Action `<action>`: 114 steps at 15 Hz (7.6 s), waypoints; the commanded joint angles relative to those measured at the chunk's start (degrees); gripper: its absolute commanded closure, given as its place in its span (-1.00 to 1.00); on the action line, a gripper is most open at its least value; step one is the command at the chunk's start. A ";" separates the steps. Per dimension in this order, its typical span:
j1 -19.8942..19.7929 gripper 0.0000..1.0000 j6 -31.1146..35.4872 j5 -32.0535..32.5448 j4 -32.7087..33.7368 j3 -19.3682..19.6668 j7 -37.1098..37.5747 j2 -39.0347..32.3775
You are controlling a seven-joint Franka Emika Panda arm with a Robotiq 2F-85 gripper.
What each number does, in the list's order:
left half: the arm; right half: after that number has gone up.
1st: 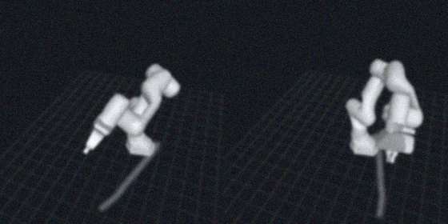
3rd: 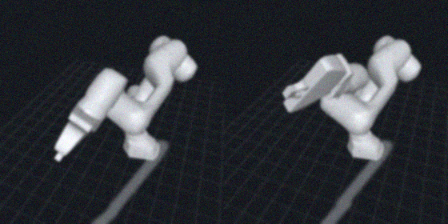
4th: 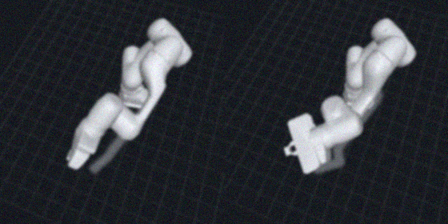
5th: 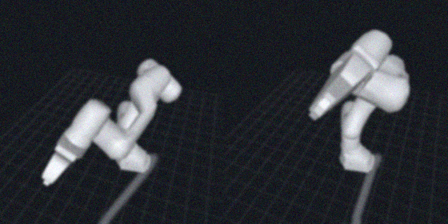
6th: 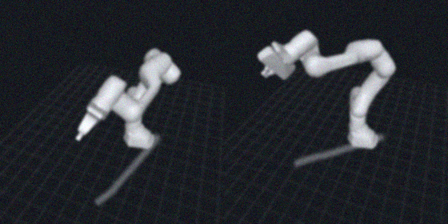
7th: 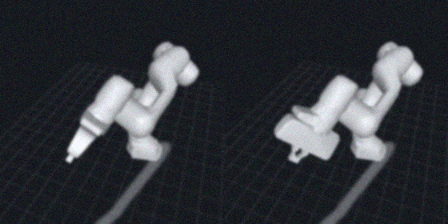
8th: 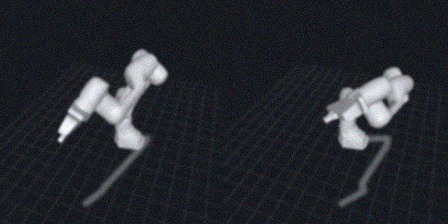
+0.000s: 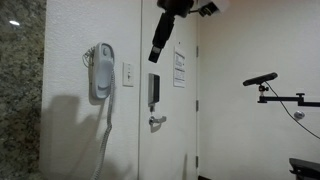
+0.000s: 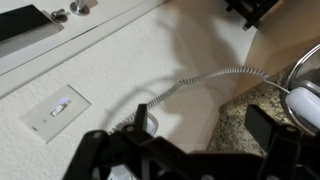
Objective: Untangle and straighten the telephone cable.
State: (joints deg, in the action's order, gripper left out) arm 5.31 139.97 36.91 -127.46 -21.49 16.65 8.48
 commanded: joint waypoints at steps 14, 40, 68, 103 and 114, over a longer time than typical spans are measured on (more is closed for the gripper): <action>2.20 -1.00 -0.24 0.24 0.09 2.05 0.08 -0.16; 4.72 -1.00 2.71 4.95 9.03 7.88 15.59 -13.11; 8.03 -1.00 29.74 23.96 11.79 22.30 48.19 -21.69; 8.03 -0.47 28.57 22.40 25.15 23.53 48.61 -35.51; 7.80 1.00 28.99 22.44 25.64 23.48 48.37 -36.21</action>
State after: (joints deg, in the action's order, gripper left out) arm 13.27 169.54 59.89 -103.22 2.11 65.48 -27.07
